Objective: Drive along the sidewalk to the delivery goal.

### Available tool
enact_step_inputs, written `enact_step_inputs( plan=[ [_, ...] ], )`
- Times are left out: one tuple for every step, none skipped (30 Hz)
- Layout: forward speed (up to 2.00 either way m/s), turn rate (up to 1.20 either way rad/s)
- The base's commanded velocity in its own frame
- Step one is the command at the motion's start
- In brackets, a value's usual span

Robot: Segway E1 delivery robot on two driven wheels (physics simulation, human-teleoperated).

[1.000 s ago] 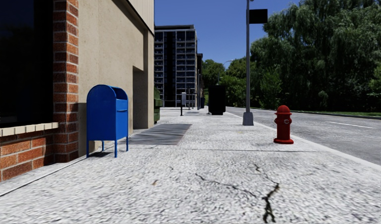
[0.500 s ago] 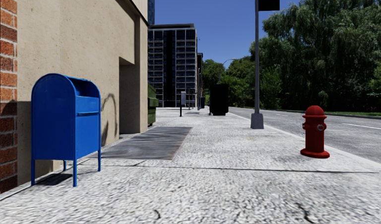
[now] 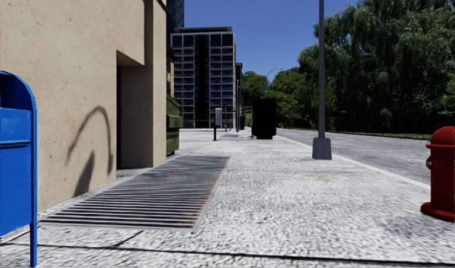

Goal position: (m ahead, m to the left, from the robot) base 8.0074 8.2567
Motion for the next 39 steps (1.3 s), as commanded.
enact_step_inputs(
  plan=[
    [2.0, 0.0],
    [2.0, 0.0],
    [2.0, 0.0],
    [2.0, 0.0],
    [2.0, 0.0],
    [2.0, 0.0],
    [2.0, 0.0],
    [2.0, 0.0],
    [2.0, 0.0],
    [2.0, 0.0],
    [2.0, 0.0],
    [2.0, 0.0],
    [2.0, 0.0],
    [2.0, 0.0],
    [2.0, 0.0],
    [2.0, 0.0],
    [2.0, 0.0],
    [2.0, 0.0],
    [2.0, 0.0],
    [2.0, 0.0],
    [2.0, 0.0],
    [2.0, 0.0],
    [2.0, 0.0],
    [2.0, 0.0],
    [2.0, 0.0],
    [2.0, 0.0],
    [2.0, 0.0],
    [2.0, 0.0],
    [2.0, 0.0],
    [2.0, 0.0],
    [2.0, 0.0],
    [2.0, 0.0],
    [2.0, 0.0],
    [2.0, 0.0],
    [2.0, 0.0],
    [2.0, 0.0],
    [2.0, 0.0],
    [2.0, 0.0],
    [2.0, 0.0]
  ],
)
